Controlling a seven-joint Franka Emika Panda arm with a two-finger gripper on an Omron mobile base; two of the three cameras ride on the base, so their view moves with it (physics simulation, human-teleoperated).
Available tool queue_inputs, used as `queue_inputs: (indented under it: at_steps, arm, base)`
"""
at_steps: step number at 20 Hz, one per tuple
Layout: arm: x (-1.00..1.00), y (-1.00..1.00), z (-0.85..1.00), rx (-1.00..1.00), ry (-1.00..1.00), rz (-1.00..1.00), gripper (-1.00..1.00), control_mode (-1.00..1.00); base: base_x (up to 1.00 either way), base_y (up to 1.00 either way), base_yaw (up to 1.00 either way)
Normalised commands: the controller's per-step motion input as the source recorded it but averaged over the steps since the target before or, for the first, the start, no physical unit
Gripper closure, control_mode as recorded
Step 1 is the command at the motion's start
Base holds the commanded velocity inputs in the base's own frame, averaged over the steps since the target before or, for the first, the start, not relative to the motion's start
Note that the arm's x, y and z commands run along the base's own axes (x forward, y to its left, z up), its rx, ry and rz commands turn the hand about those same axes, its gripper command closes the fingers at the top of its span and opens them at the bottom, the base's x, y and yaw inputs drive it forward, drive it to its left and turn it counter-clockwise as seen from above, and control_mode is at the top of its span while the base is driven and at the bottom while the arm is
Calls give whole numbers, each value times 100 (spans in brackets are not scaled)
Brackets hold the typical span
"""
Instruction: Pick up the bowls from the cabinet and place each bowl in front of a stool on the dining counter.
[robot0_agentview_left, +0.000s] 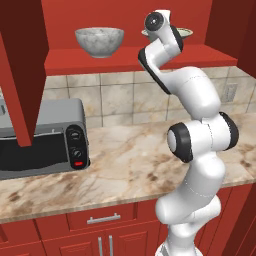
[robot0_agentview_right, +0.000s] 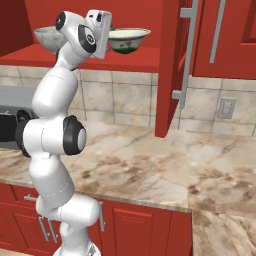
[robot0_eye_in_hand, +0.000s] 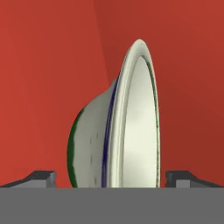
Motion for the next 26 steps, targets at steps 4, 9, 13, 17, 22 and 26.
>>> queue_inputs:
  at_steps: [4,9,13,17,22,26]
  arm:
    - [0,0,0,0,0,0,100,-100]
    - [0,0,-1,0,0,0,100,-100]
    - [0,0,0,0,0,0,100,-100]
    - [0,0,0,0,-2,0,100,-100]
    - [-10,15,0,0,-7,-2,100,-100]
    - [-58,14,0,0,-9,-7,100,-100]
  base:
    - [0,0,0]
    - [0,0,0]
    - [0,0,0]
    - [0,0,0]
    - [0,0,0]
    - [0,0,0]
